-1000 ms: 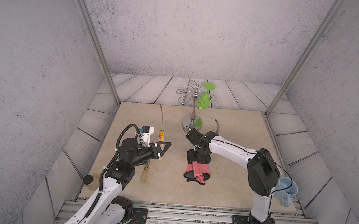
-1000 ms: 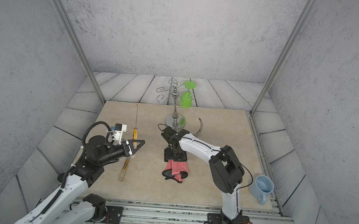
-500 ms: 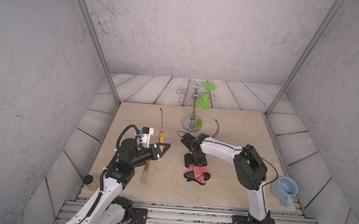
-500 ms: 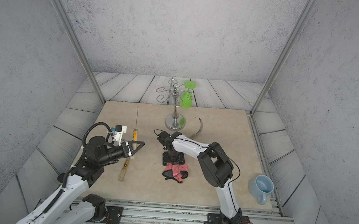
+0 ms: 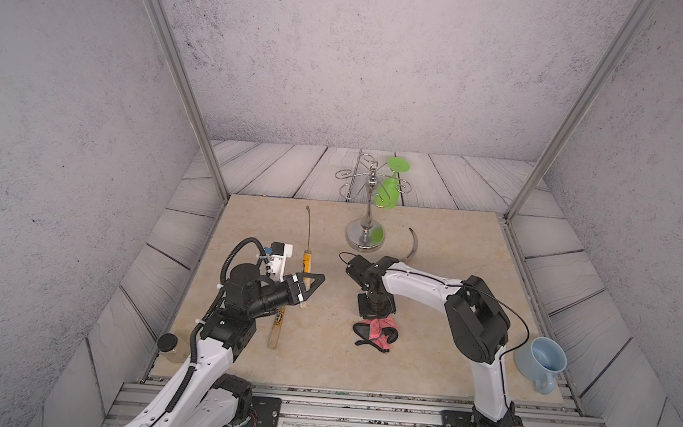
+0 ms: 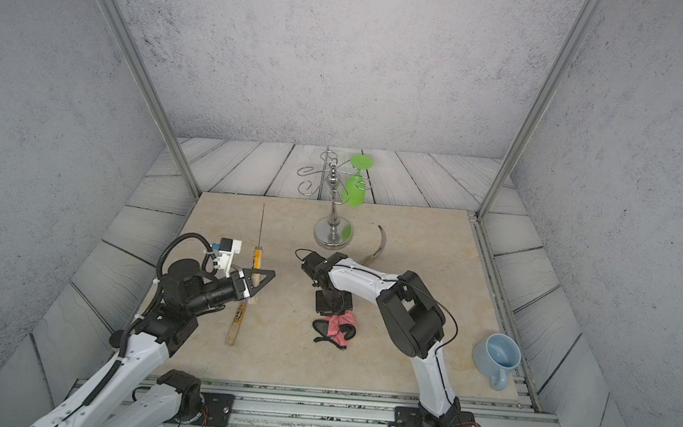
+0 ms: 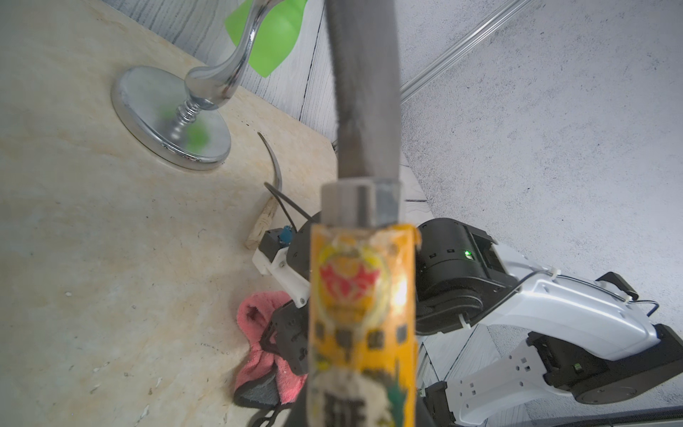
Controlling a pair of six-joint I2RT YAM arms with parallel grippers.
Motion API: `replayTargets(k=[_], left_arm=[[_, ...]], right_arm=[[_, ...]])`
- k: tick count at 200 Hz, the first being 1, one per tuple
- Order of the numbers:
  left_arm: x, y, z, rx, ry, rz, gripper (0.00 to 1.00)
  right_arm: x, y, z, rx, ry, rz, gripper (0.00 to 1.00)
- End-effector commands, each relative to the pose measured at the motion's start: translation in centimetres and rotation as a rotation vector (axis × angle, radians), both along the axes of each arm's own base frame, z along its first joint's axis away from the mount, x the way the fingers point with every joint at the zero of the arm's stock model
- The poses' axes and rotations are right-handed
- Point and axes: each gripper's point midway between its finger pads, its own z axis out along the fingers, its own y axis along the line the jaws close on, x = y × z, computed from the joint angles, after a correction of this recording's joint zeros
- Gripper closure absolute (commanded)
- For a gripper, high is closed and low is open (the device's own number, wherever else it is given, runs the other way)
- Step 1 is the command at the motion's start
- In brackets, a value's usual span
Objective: Wipe small sickles with rags
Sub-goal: Pick up the rag from the center of the board.
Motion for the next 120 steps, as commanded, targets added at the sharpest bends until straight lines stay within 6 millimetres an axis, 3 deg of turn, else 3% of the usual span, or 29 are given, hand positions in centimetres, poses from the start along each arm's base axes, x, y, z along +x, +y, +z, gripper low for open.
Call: replayTargets(k=[1,22,74,120], left_arm=[[-0.1,-0.2,1.1,-0.038,-0.054,-0.031,1.00],[-0.3,-0.6,1.3,-0.060,-0.058,-0.057,1.00],[-1.0,-2.0,2.1,-0.107,-0.071,-0.173,1.00],[-4.5,-5.9,2.5,-0.044,-0.134,-0.356,1.00]], right_arm=[[-1.2,0.3,-1.1,0.087,0.038,0.027,0.87],[-0.9,0.2,1.3,0.225,-0.005,0.039,0.89],[-0.5,-1.8,10.5,0.648,-0.161,0.113,0.90],[0.6,-4.9,18.8,0.946,-0.302,0.152,0.90]])
